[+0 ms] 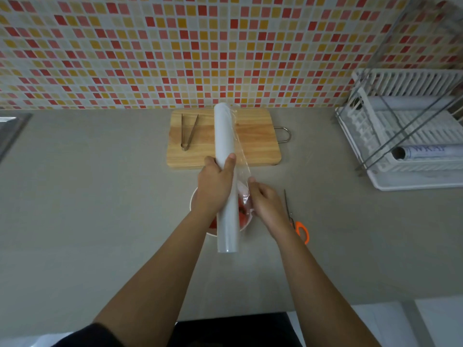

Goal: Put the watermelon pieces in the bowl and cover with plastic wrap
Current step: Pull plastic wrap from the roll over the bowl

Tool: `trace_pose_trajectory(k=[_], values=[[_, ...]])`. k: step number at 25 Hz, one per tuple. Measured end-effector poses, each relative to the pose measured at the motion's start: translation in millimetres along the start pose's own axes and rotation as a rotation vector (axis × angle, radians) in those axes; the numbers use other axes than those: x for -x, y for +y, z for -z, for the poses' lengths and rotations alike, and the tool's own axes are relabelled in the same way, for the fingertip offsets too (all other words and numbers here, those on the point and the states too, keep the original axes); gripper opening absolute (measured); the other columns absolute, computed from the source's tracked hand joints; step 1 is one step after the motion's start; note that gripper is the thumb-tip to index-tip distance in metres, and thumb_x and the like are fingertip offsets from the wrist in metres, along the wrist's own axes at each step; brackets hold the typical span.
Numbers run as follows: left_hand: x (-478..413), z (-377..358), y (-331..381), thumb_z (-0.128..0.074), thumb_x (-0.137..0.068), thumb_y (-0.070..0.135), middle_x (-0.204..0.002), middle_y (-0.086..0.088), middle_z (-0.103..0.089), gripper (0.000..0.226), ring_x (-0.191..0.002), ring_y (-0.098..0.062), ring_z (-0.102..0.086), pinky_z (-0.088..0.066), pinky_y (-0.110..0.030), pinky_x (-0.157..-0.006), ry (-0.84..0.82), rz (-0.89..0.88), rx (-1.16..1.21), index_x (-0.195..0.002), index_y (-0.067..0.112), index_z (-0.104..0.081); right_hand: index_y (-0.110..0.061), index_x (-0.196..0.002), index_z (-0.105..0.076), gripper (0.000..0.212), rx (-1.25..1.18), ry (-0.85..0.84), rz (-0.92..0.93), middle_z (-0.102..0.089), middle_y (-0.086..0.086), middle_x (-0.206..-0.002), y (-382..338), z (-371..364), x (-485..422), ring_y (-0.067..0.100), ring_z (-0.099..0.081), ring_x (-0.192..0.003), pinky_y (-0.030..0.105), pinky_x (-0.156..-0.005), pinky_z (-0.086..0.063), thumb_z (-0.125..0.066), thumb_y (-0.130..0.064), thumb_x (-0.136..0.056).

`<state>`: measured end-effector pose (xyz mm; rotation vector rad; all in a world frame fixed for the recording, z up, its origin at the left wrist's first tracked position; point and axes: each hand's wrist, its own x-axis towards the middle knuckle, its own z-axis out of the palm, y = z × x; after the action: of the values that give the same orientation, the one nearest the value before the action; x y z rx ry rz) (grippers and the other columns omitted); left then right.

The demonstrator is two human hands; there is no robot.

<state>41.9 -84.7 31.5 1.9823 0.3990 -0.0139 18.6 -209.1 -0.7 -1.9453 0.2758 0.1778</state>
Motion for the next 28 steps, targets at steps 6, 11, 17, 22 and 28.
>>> trace_pose_trajectory(k=[6,11,17,22,28], values=[[8.0,-13.8,7.9,-0.047,-0.091,0.05,-0.074,-0.001,-0.054,0.043,-0.068,-0.021,-0.053,-0.035,-0.032,-0.058,0.062,-0.084,-0.117,-0.089,0.008,-0.045,-0.009,-0.061,-0.04,0.04,0.003,0.259,0.113,-0.042,-0.004,-0.053,24.1,-3.3,9.2,0.016,-0.04,-0.056,0.026,-0.049,-0.024,-0.043,-0.028,-0.096],[10.9,-14.1,3.0,-0.047,-0.091,0.049,-0.079,-0.007,-0.058,0.044,-0.069,-0.023,-0.056,-0.037,-0.031,-0.058,0.055,-0.098,-0.206,-0.088,0.006,-0.05,0.003,-0.069,-0.047,0.043,-0.057,0.205,-0.005,-0.054,0.013,-0.066,45.9,-17.2,11.0,0.02,-0.048,-0.065,0.029,-0.055,-0.032,-0.042,-0.03,-0.096],[14.9,-16.1,-2.3,-0.054,-0.089,0.047,-0.081,-0.007,-0.055,0.042,-0.073,-0.02,-0.049,-0.032,-0.026,-0.064,0.123,-0.21,-0.28,-0.089,0.004,-0.058,-0.009,-0.068,-0.049,0.035,-0.274,0.08,-0.21,-0.053,0.008,-0.066,57.2,-22.0,0.8,0.019,-0.049,-0.065,0.029,-0.059,-0.037,-0.033,-0.025,-0.095],[19.8,-20.9,-5.0,-0.057,-0.087,0.048,-0.095,-0.013,-0.058,0.047,-0.075,-0.02,-0.049,-0.034,-0.028,-0.066,0.187,-0.197,-0.29,-0.1,0.002,-0.058,-0.019,-0.073,-0.06,0.043,-0.3,0.215,-0.266,-0.065,0.0,-0.075,40.5,-3.2,-30.5,0.022,-0.061,-0.079,0.032,-0.073,-0.046,-0.027,-0.032,-0.096],[25.9,-26.2,-2.9,-0.056,-0.086,0.051,-0.094,-0.013,-0.057,0.051,-0.076,-0.025,-0.054,-0.037,-0.03,-0.065,0.194,-0.175,-0.299,-0.1,0.003,-0.055,-0.021,-0.102,-0.061,0.053,-0.285,-0.03,-0.144,-0.066,-0.009,-0.091,-48.8,23.5,-106.3,0.009,-0.062,-0.086,0.03,-0.072,-0.046,-0.03,-0.062,-0.089]])
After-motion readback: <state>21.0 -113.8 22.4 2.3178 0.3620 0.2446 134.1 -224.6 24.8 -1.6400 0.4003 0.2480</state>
